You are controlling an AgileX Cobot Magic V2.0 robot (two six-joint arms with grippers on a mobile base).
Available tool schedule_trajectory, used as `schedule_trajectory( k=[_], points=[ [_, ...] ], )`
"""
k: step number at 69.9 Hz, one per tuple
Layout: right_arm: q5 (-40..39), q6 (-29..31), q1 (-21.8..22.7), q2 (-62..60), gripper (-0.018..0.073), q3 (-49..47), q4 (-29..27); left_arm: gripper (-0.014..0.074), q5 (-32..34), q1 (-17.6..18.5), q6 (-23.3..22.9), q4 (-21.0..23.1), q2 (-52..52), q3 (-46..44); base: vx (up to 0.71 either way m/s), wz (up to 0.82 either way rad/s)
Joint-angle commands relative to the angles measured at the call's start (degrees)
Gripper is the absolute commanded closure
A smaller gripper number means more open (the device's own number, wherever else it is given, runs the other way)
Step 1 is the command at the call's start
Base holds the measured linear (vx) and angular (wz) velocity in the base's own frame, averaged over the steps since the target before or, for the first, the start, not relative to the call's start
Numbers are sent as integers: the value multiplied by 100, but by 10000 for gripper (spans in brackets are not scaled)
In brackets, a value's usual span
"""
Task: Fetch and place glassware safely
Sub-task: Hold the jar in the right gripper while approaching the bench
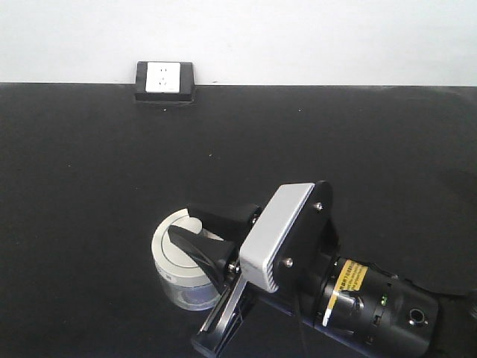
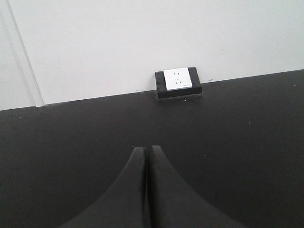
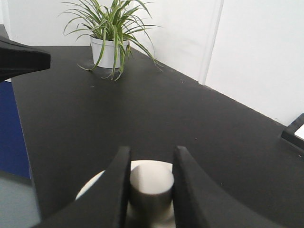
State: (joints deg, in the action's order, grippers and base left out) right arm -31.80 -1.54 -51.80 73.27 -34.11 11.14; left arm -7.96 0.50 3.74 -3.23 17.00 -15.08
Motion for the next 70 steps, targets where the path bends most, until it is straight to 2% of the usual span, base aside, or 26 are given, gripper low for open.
schedule_trajectory(
  k=[1,70],
  points=[
    [-586,40,13,-132,563,-185,-32,603,386,38,-41,36,36,-163,0,0],
    [-619,40,13,-132,563,-185,-37,603,386,38,-41,36,36,-163,0,0]
  ],
)
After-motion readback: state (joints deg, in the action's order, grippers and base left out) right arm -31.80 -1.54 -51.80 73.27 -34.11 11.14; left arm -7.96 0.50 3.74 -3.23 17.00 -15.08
